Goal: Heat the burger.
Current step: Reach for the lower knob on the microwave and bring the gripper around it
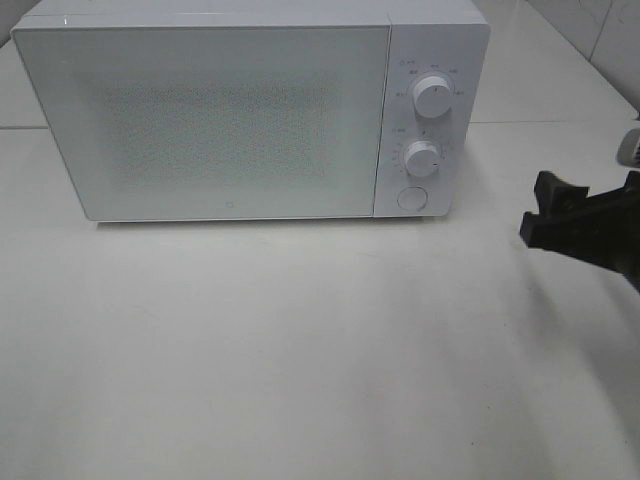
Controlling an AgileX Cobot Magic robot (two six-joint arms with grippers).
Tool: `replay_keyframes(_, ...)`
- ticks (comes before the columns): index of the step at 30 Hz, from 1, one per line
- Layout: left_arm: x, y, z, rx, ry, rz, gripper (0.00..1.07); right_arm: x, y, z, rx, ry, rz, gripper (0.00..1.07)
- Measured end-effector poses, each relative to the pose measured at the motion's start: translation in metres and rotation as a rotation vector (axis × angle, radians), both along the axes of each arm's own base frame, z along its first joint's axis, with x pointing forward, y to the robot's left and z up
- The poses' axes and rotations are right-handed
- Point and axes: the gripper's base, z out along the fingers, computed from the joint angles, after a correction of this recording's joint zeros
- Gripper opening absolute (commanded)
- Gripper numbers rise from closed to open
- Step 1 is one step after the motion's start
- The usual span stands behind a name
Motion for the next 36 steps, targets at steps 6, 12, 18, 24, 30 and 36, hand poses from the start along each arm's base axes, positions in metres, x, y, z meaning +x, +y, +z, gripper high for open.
replay_keyframes(6,0.000,0.000,0.000,0.000,0.000,0.000,0.98,-0.007,0.027,-0.019,-0.026,0.094,0.009,0.76)
replay_keyframes(12,0.000,0.000,0.000,0.000,0.000,0.000,0.98,0.000,0.065,-0.021,-0.076,0.086,0.054,0.76)
replay_keyframes(18,0.000,0.000,0.000,-0.001,0.000,0.000,0.98,0.009,0.090,-0.018,-0.077,0.062,0.057,0.76)
replay_keyframes(24,0.000,0.000,0.000,-0.001,0.000,0.000,0.98,0.024,0.103,-0.010,-0.038,0.025,0.024,0.76)
replay_keyframes(30,0.000,0.000,0.000,-0.001,0.000,0.000,0.98,0.034,0.114,-0.008,-0.030,0.005,0.023,0.76)
replay_keyframes(36,0.000,0.000,0.000,-0.001,0.000,0.000,0.98,0.044,0.124,-0.018,-0.042,0.016,0.022,0.76)
